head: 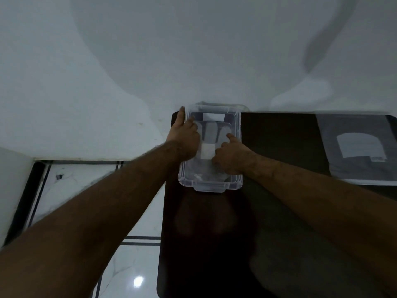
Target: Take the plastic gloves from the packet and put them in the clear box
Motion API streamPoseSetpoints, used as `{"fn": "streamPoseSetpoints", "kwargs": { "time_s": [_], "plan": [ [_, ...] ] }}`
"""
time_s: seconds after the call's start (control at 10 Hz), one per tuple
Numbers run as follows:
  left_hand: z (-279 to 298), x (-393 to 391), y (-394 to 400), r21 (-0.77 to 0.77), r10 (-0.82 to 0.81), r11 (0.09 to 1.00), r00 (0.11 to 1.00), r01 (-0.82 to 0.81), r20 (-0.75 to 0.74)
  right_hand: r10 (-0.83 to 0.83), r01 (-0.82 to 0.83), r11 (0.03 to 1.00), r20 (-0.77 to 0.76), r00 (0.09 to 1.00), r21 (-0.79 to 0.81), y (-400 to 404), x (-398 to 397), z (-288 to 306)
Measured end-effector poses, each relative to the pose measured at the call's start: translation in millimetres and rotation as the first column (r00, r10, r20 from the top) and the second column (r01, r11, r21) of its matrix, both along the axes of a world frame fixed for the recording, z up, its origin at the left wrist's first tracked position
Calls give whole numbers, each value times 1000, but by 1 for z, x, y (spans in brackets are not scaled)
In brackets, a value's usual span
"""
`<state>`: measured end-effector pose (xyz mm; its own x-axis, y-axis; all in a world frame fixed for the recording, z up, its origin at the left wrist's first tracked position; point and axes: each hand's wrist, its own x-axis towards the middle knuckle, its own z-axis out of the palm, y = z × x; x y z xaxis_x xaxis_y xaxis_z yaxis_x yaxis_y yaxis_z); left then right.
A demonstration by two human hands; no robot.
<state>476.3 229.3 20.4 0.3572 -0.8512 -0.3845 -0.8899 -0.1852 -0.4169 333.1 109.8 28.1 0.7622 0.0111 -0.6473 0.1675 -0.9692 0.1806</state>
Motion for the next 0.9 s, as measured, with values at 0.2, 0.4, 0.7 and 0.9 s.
{"fn": "streamPoseSetpoints", "kwargs": {
  "time_s": [0.2, 0.4, 0.7, 0.9],
  "plan": [
    [13, -3, 3, -96, 106, 990, 993, -101, 43, -1, 0, 1000, -16, 1000, -20, 1, 0, 2],
    [12, -45, 36, -176, -42, 984, 979, 6, -200, 37, -41, 998, 77, 996, 56, -2, -14, 2],
    [5, -60, 42, 76, 104, 993, 956, -86, -275, -39, 38, 999, -67, 997, -16, 4, -16, 7],
    [17, -64, 35, 0, 210, 974, 908, -226, -362, -73, 75, 994, 35, 997, -85, 2, -20, 19]
  ]
}}
